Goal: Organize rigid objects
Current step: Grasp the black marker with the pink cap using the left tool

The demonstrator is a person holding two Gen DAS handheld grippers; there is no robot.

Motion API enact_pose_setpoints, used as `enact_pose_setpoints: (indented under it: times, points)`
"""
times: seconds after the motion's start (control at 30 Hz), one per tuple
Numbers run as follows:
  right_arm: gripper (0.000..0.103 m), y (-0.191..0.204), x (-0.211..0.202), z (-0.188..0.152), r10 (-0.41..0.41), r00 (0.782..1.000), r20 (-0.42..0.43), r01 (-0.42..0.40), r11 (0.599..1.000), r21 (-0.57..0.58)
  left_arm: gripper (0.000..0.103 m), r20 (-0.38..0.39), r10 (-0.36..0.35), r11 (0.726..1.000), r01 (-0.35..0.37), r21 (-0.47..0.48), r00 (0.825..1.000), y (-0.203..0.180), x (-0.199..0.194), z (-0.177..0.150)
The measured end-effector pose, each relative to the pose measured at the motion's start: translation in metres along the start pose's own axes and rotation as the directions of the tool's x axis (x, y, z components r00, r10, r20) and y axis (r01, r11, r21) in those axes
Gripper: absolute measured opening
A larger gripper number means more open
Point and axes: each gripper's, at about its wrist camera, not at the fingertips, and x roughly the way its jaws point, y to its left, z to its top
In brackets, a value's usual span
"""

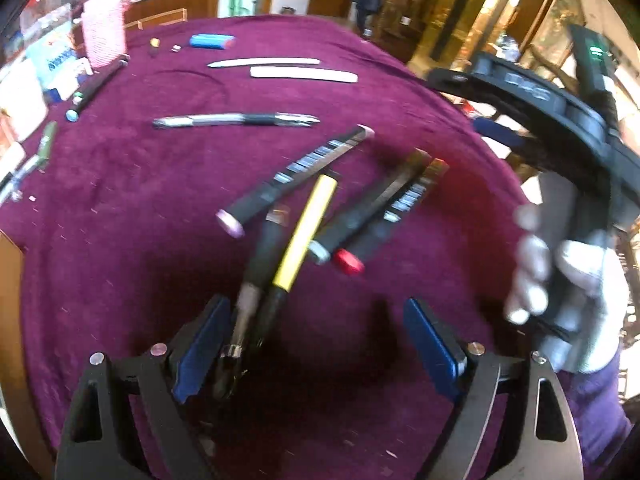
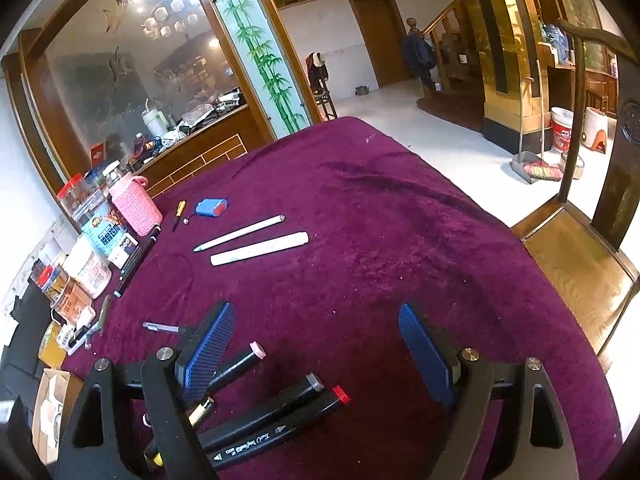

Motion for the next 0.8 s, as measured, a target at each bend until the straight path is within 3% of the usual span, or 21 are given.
enact_pose_setpoints:
  times: [0.1,0.2,0.33,0.57,0.8]
  points:
    - [0.087,-0.002,0.001,-0.001,-0.002,1.0,-0.008,0.002,1.0,0.009,0.087,0.014,-0.078,0.995,0.079,-0.064,0.997,0.007,-0.012,-0.005]
    - [0.087,-0.003,0.003,-0.001,-0.003,1.0,-0.015,0.003,1.0,0.013,0.087,0.064,-0.008,0.996,0.014,-0.089,0.998,0.017,-0.026,-0.008]
    - [0.087,-0.002,0.003,-0.001,-0.004,1.0,-0.019,0.004,1.0,0.013,0.087,0.067,0.093,0.987,-0.084,-0.134,0.993,0.04,-0.03,-0.01]
    - [0.087,-0.005,0.005,-0.001,-0.013,1.0,-0.022,0.013,1.0,0.022,0.087,0.074,0.107,0.975,-0.09,-0.203,0.991,0.059,-0.035,-0.01]
    - [0.087,-0.007,0.004,-0.001,-0.003,1.0,-0.027,0.004,0.999,0.034,0.087,0.081,0.125,0.984,-0.113,-0.137,0.989,0.039,-0.025,0.013]
